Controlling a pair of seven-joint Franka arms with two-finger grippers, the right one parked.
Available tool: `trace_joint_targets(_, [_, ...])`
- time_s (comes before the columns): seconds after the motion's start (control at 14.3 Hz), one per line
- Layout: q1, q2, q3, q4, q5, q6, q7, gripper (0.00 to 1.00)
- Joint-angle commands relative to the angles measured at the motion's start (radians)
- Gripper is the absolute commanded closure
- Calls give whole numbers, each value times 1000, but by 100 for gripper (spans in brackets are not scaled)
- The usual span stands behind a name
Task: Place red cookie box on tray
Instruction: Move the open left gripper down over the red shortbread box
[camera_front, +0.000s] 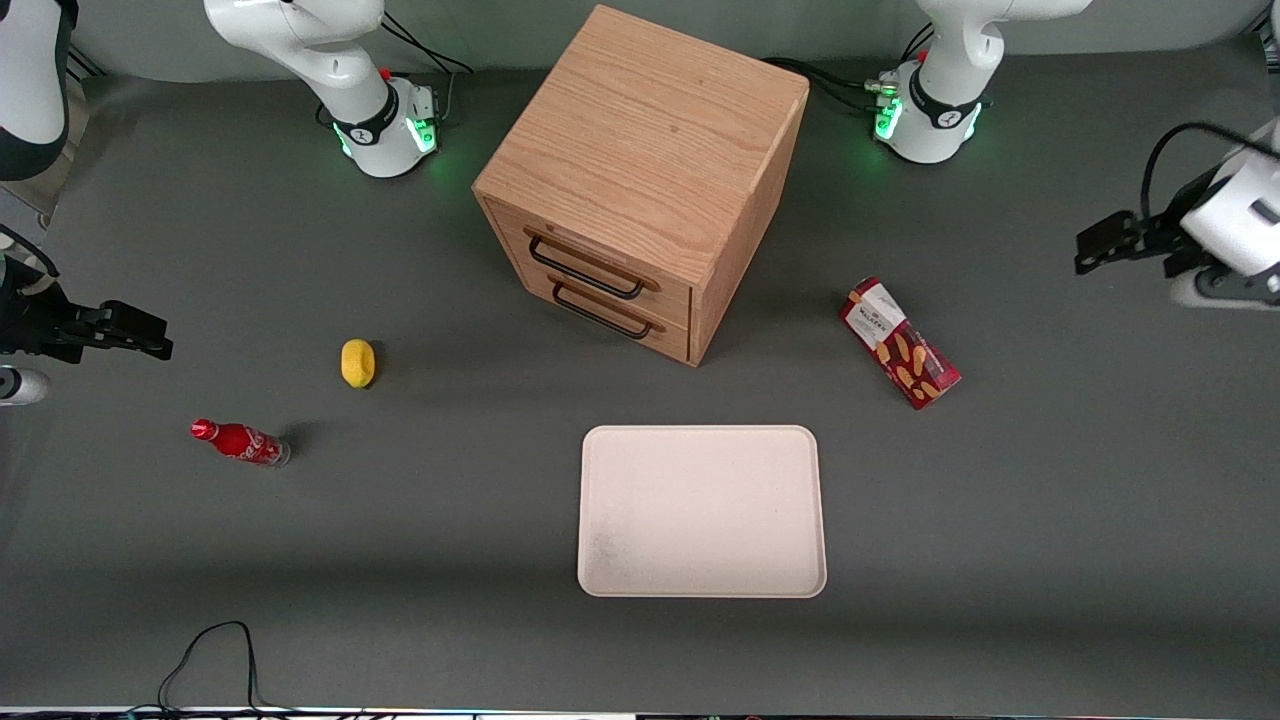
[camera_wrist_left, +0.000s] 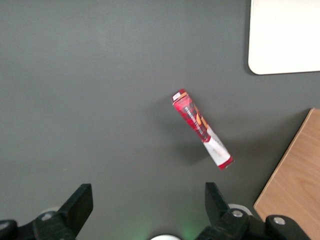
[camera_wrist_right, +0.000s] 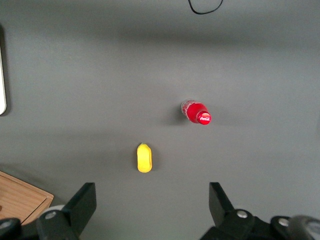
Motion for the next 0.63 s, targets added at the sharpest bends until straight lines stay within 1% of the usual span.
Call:
trace_joint_targets(0.0, [-22, 43, -8, -44, -35, 82, -186, 0])
trace_joint_targets(0.07, [-34, 63, -26, -49, -34, 100, -292, 0])
trace_joint_targets(0.28, [-41, 83, -65, -148, -28, 233, -564, 0])
trace_joint_targets(0.42, [-50, 104, -89, -202, -22, 308, -719, 0])
trace_joint_targets(0.56, [-50, 123, -105, -256, -20, 394, -816, 0])
